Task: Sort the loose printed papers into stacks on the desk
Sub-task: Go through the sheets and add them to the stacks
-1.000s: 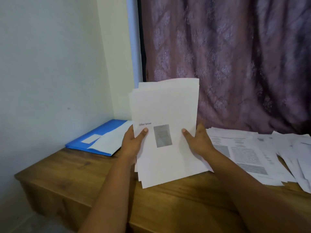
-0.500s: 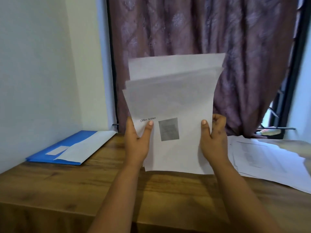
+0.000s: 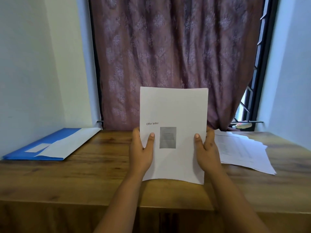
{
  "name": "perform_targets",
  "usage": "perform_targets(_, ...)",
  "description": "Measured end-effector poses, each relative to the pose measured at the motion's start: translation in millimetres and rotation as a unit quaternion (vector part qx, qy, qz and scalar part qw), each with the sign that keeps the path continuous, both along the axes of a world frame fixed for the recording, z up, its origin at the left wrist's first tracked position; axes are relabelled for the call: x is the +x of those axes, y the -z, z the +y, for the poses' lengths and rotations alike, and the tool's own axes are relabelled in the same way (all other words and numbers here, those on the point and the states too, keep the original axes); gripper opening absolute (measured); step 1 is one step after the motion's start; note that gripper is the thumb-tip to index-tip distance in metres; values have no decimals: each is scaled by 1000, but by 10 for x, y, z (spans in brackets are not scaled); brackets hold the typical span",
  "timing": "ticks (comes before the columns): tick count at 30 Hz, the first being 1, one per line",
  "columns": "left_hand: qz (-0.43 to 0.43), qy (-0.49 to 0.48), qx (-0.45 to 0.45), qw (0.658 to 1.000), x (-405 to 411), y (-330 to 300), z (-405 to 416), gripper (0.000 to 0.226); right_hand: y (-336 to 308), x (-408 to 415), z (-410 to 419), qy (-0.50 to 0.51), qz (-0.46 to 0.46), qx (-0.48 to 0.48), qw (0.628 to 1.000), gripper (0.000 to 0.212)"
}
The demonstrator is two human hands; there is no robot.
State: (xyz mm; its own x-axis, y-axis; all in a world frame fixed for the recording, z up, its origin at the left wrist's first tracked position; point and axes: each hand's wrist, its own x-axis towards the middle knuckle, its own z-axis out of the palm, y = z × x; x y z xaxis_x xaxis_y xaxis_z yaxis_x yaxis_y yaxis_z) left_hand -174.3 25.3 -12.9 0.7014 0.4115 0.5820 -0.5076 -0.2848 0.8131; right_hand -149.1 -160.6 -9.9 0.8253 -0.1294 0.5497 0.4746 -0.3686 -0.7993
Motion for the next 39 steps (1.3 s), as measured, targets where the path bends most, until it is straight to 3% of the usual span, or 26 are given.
perform_targets(4,3,-4,-10,1000,-33,118,-30,33,5,-44,-16,11,-16,-4,1000,44)
perform_targets(8,-15,-8,-13,1000,-96,136,-23,21,0,-90,-32,9,4,4,1000,43)
perform_targets(12,60,15,4,998,-98,252,61,19,102,-79,-111,-29,64,-16,997,35)
perform_targets(16,145,107,-76,981,-177,250,208,19,-23,121,-364,-87,124,48,987,30)
perform_targets(19,272,123,-24,954,-228,362,293,20,-58,389,-509,-87,177,17,980,42)
perform_targets(23,350,122,-30,928,-297,488,258,13,116,722,-490,-27,212,-75,974,39)
perform_targets(25,381,119,36,916,-314,436,266,9,202,828,-485,-5,212,-118,970,29)
perform_targets(27,409,136,162,888,-325,331,296,15,246,908,-504,-2,217,-159,963,16)
perform_targets(30,473,136,323,808,-321,130,299,21,252,967,-512,-14,232,-243,942,14)
perform_targets(33,494,30,450,743,-254,-87,272,41,250,1060,-505,-24,200,-310,929,13)
perform_targets(36,405,1,536,741,-21,-293,188,63,150,1178,-536,-37,155,-310,937,18)
perform_targets(39,317,74,550,769,386,-425,-90,50,34,1307,-561,-75,171,-319,929,17)
